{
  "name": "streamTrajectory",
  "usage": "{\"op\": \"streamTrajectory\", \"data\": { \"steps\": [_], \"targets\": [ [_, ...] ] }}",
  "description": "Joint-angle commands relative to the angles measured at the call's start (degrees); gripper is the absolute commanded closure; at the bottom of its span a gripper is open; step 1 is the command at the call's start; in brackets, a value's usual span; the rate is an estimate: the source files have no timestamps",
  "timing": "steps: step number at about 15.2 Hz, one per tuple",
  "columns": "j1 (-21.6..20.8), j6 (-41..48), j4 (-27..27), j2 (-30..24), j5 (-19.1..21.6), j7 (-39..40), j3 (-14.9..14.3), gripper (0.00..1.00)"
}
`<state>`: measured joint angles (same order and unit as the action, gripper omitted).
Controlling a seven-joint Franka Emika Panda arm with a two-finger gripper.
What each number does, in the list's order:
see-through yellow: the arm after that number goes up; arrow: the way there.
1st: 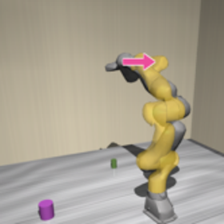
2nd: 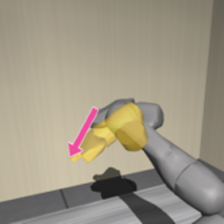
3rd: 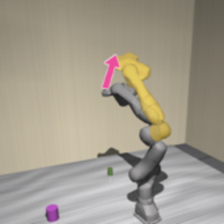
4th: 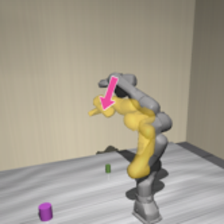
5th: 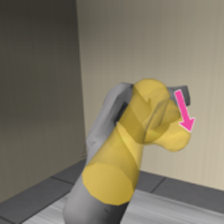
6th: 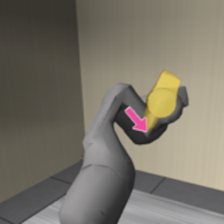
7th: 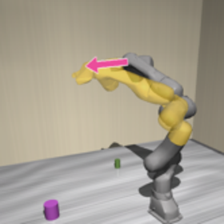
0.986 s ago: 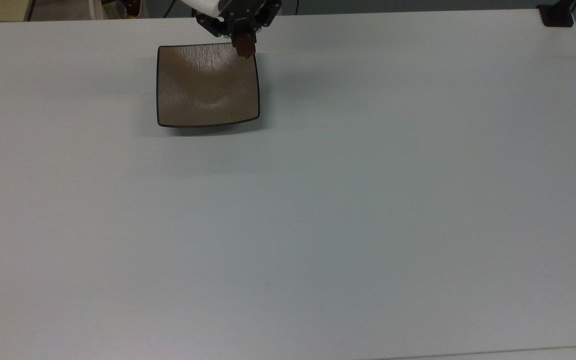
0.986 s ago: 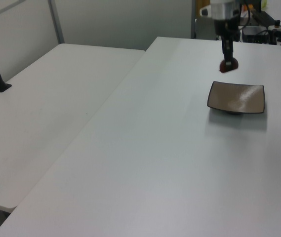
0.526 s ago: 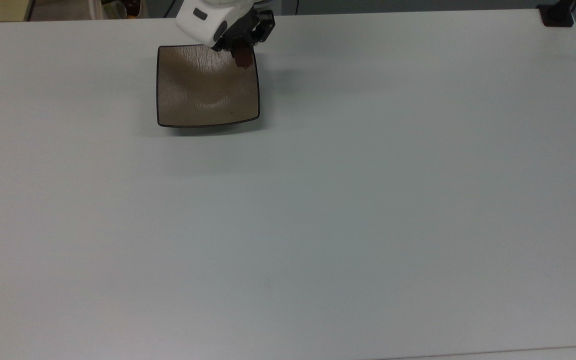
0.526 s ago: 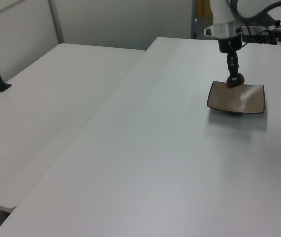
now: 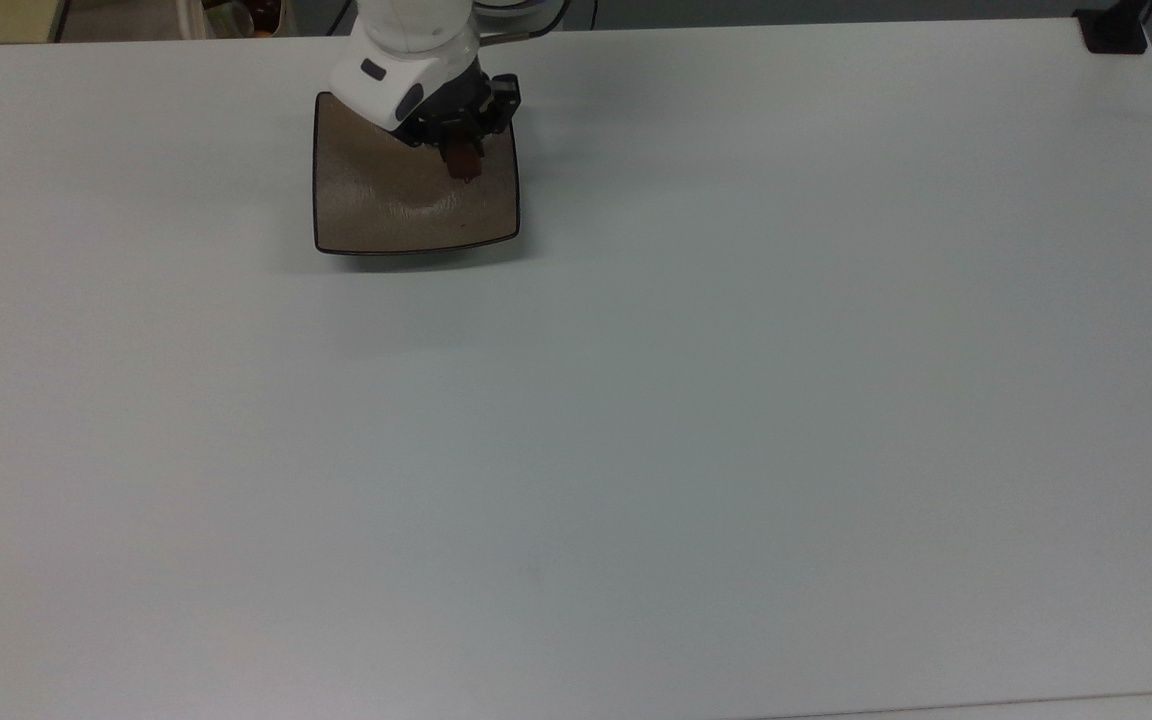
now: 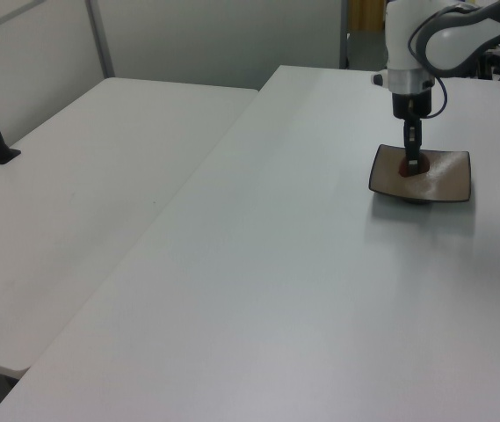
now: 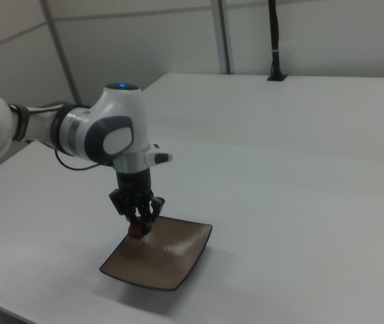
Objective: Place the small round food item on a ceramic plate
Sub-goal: 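Lower the food item onto the plate and open the gripper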
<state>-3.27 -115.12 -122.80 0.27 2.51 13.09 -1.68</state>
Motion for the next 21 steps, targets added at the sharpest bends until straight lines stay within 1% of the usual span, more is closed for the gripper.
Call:
{"op": "streamTrajectory", "data": {
  "steps": [1, 5, 10, 11, 12, 14, 15, 16, 18, 19, 21],
  "targets": [
    [1.33, -8.08, -7.88, -3.78, 0.66, 2.20, -0.34, 0.68],
    [2.91, -16.61, -12.28, -3.69, 0.31, 2.55, -0.52, 0.68],
    [3.62, -18.82, -13.43, -3.43, 0.22, 4.66, -0.60, 0.67],
    [3.62, -18.83, -13.43, -3.34, 0.13, 4.84, -0.60, 0.62],
    [3.62, -18.74, -13.52, -3.34, 0.13, 4.84, -0.60, 0.52],
    [3.62, -18.13, -13.43, -3.34, 0.13, 4.84, -0.60, 0.21],
    [3.62, -17.95, -13.17, -3.52, 0.13, 4.41, -0.60, 0.08],
    [3.62, -17.69, -12.99, -3.78, 0.13, 3.88, -0.60, 0.00],
    [3.01, -15.24, -11.68, -4.92, 0.13, 3.09, -0.52, 0.00],
    [2.92, -12.96, -9.76, -5.01, 0.13, 2.48, -0.34, 0.00],
    [2.74, -6.64, -3.88, -5.01, 0.13, 1.07, 0.19, 0.00]
  ]
}}
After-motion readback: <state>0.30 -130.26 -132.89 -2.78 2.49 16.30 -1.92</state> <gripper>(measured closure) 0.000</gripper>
